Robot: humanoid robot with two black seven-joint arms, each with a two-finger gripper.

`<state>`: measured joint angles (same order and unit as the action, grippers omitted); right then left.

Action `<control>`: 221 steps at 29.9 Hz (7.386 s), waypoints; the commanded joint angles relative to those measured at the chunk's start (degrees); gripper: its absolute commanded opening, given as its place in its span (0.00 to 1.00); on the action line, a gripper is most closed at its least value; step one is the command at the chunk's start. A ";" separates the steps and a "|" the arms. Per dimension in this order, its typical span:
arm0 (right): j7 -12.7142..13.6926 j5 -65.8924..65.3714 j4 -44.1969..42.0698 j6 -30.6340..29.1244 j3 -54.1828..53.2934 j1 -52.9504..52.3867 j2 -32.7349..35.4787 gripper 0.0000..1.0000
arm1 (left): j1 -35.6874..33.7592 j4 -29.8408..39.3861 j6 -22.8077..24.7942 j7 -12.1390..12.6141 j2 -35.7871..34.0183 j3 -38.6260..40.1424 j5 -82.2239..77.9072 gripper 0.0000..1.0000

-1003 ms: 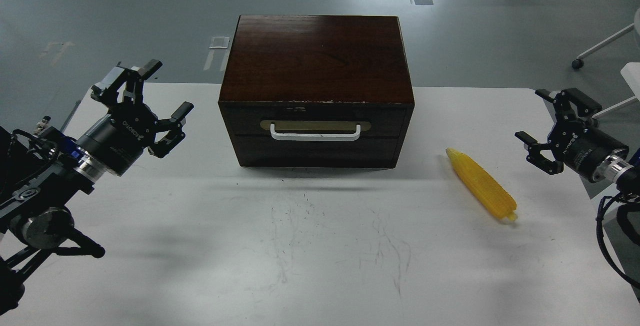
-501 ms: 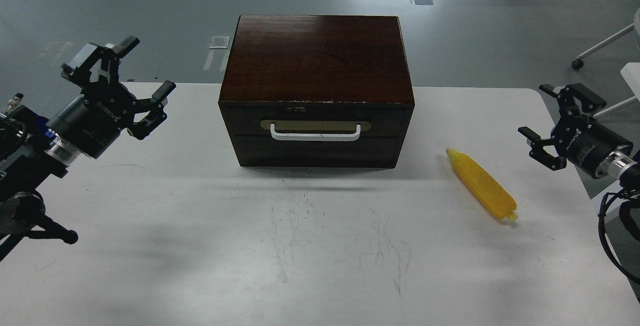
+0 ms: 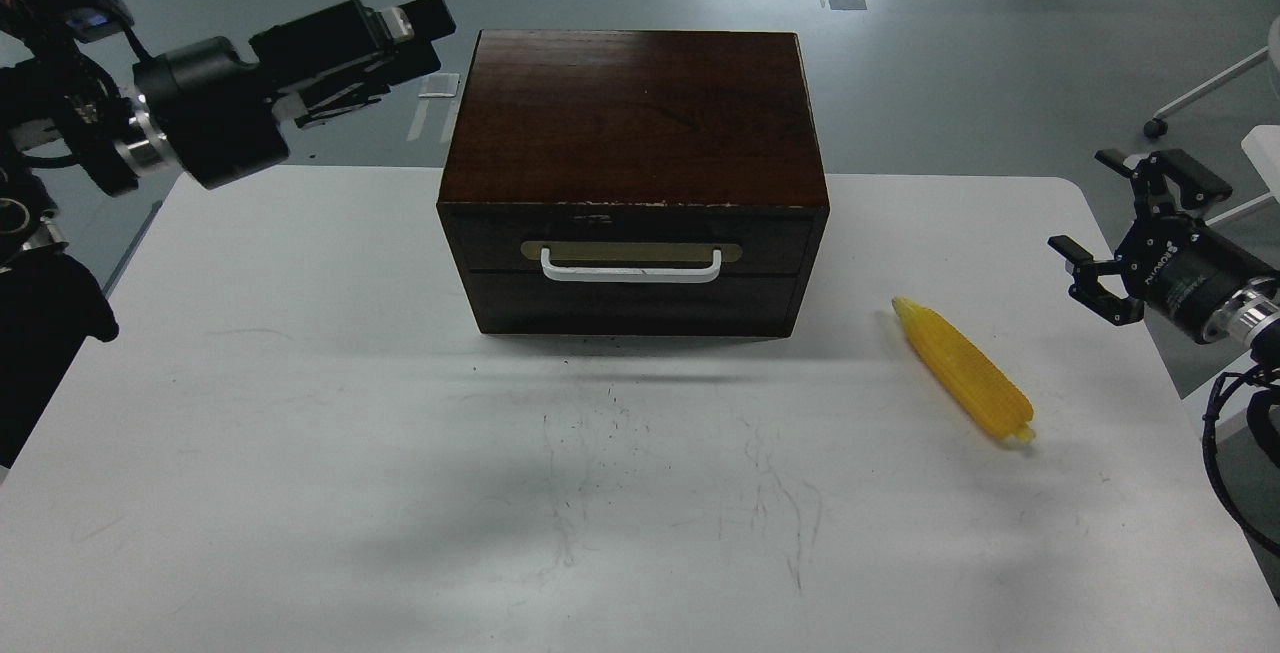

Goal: Put corn in drawer with both arms

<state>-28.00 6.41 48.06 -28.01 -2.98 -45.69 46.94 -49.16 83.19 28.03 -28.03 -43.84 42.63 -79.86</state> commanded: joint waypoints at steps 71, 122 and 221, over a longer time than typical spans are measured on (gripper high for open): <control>0.00 0.00 -1.92 0.01 -0.28 0.52 0.96 1.00 | -25.10 -13.51 -0.03 0.03 19.85 -44.12 -35.19 0.99; 0.00 0.00 -1.92 0.01 -0.45 0.60 1.40 1.00 | -25.37 5.31 -0.03 0.03 13.08 -47.72 -40.11 0.99; 0.00 -81.65 3.89 11.84 8.33 -8.80 -0.97 1.00 | 18.84 -12.27 -3.86 0.03 -3.18 -8.00 66.42 0.99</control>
<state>-28.01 -75.17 53.30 -16.85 3.82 -54.49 48.08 -30.37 70.93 24.17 -28.00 -47.03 34.64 -13.44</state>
